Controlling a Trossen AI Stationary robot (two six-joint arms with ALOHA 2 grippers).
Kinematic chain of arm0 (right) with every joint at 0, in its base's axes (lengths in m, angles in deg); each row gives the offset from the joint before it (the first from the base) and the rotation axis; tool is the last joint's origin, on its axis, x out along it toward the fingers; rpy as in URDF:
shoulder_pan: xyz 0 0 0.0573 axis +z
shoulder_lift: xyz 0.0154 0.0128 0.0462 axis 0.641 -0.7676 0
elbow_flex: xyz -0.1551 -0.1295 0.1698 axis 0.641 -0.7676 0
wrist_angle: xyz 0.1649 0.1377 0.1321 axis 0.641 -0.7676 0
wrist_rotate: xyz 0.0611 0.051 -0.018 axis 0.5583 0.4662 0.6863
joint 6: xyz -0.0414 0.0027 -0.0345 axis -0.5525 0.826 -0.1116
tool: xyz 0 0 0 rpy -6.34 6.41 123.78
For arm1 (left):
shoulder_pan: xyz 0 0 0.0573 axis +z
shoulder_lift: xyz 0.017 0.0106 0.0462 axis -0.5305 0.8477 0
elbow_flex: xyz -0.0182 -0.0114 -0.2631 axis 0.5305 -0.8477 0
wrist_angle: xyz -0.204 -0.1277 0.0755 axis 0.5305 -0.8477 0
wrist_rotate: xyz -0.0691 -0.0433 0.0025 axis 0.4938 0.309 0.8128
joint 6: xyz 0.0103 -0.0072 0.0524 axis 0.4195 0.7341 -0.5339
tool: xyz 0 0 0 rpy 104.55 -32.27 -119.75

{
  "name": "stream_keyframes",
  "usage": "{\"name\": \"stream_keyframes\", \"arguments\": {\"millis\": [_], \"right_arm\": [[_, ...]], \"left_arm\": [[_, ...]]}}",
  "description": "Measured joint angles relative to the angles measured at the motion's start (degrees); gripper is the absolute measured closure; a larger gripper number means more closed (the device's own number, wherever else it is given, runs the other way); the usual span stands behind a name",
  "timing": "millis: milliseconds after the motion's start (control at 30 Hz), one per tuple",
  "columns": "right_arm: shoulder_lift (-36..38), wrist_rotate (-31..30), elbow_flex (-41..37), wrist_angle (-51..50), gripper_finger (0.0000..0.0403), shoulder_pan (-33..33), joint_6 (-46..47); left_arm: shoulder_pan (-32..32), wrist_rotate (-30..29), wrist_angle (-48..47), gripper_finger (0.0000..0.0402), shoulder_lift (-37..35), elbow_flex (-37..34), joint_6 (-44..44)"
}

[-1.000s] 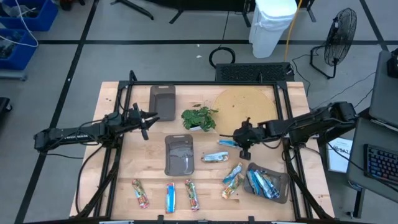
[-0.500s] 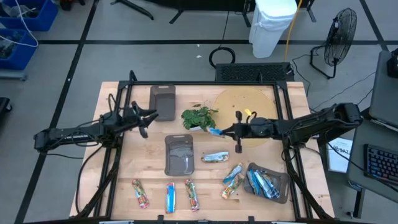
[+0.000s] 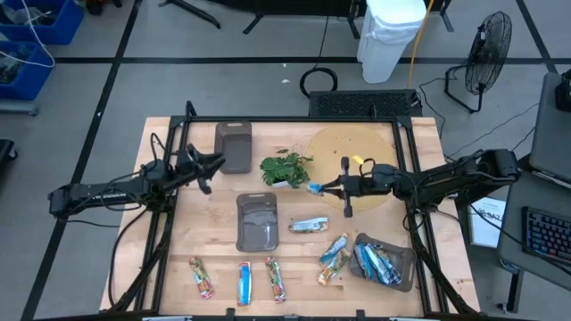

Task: Pick and place Granola Bars by type
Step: Put the orange granola bar into the top black bin

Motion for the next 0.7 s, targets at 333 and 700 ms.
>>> {"name": "stream_keyframes", "arguments": {"millis": [333, 700], "right_arm": [[0.0, 2.3, 0.0, 0.0, 0.0402, -0.5, -0.9], [0.0, 2.3, 0.0, 0.0, 0.0402, -1.0, 0.7]], "left_arm": [[-3.1, 9.3, 13.2, 0.0283, 8.1, 0.1, 1.1], [-9.7, 3.1, 13.7, 0.0148, 34.9, 18.5, -6.3]]}}
